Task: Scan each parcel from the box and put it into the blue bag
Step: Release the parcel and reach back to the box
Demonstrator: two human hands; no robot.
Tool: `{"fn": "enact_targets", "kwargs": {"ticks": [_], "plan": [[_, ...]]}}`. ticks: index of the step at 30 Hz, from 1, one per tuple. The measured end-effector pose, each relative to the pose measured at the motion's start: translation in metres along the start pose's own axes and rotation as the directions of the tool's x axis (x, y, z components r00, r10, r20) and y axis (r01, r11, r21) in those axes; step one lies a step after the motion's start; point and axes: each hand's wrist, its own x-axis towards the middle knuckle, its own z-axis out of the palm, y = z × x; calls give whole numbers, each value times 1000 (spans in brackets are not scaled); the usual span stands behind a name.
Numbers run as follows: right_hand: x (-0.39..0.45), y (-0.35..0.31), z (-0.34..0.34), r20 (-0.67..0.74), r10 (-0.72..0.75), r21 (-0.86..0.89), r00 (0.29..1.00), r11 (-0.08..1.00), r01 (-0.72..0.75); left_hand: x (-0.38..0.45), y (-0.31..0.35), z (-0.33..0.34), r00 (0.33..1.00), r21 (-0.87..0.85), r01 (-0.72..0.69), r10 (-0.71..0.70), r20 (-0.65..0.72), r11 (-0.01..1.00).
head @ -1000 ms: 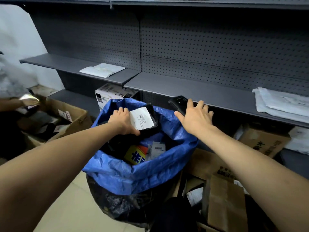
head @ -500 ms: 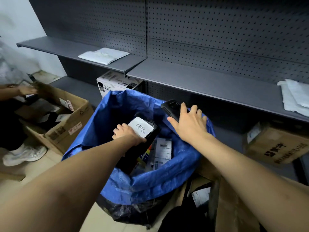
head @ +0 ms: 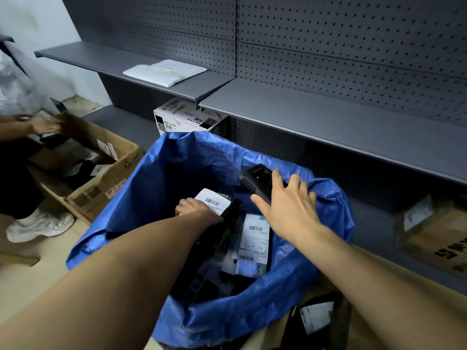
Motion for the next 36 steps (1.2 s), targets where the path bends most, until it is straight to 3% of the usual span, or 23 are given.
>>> {"fn": "enact_targets", "kwargs": {"ticks": [8,19,31,36], "plan": [[12,5,23,22,-19,-3,1000,1000,19,41,18,43,996,-59,88,-88,-2,994],[20,-17,40,34,-103,-44,994,994,104,46,8,54,997,-139,74,-77,-18,988],[39,-31,52,225,-21,-5,974,1000,23,42,14,60,986,-286,66,-107,-129,956],[41,-28,59,220,-3,-13,975,1000,6,41,12,64,989,-169,70,-91,-119,983]]}}
